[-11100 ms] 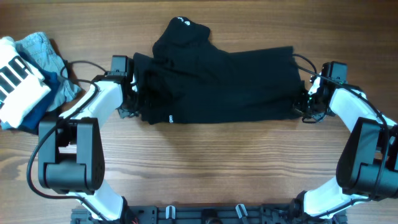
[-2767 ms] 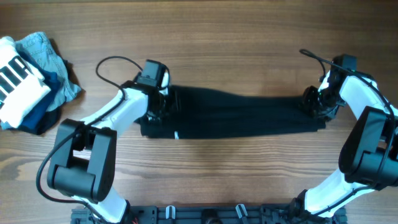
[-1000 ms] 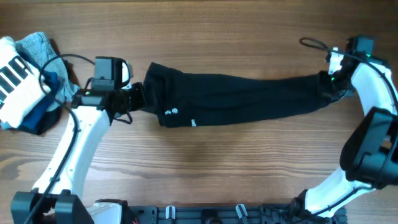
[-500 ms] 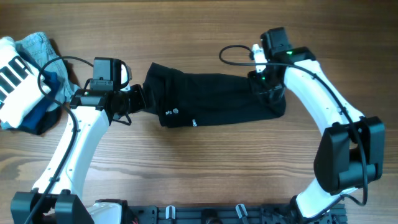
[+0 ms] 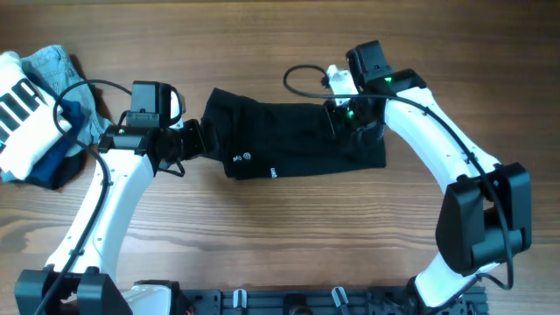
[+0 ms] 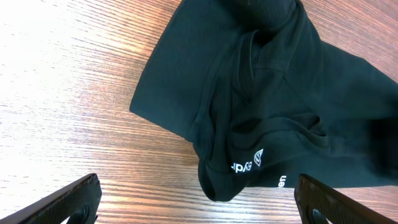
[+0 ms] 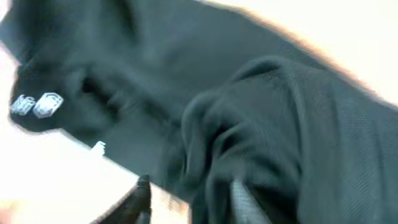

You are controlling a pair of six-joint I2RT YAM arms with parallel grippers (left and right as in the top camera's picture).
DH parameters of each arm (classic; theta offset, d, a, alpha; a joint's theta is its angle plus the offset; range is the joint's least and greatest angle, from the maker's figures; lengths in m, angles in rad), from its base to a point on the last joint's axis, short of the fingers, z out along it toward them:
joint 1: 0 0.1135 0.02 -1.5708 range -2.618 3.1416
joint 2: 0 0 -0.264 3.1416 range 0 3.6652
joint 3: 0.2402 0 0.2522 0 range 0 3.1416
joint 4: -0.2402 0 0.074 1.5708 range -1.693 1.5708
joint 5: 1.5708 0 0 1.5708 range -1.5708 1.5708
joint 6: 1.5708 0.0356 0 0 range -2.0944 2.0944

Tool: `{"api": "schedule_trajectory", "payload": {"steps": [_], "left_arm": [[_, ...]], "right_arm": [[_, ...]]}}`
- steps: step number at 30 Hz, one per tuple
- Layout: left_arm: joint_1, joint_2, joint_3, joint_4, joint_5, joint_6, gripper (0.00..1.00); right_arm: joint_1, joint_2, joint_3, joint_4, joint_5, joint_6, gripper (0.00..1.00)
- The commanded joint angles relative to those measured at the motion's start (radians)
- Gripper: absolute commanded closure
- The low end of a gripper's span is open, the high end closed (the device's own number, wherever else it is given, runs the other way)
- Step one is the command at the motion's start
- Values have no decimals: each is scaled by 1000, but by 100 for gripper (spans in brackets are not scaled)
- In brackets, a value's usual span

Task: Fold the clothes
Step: 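Fold the right end of the strip leftward with the right gripper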

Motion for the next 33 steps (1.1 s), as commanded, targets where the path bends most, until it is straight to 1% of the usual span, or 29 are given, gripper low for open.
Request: {"api": "schedule_trajectory", "payload": {"steps": [1,3,7,8,9,12,14,17,21,23,25,28,29,33], "left_arm": [[3,-13,-6,1,-5,13,0],[3,-13,-6,0,-5,13,0],[3,-13,-6,0,-5,13,0],[3,-13,-6,0,-5,13,0],[3,-13,-6,1,-6,13,0],[3,-7,-6,10,-5,13,0],[3,3,-6,12,-5,13,0],[3,39,-6,40,-5,13,0],[3,85,-6,106,-2,13,0],[3,123,-6,153,-2,27,0],[3,171,-6,211,-2,74,0],[3,227,-6,317,-1,151,0],[3,246,-6,352,0,158,0],[3,299,-6,406,135,282,0]], "right_arm": [[8,24,14,-23,-177,-137,47],[7,24,16,-3,-85,-113,47],[2,13,16,24,378,157,47],[2,8,16,25,443,201,47],[2,8,16,36,460,212,48],[2,22,15,55,437,244,56],[4,40,11,59,379,243,59],[16,85,-21,92,288,243,59],[28,152,-43,135,259,243,58],[29,185,-43,156,203,240,55],[29,203,-43,167,167,240,54],[29,204,-43,171,166,240,53],[29,204,-43,171,166,240,53],[29,204,-43,171,166,240,53]]}}
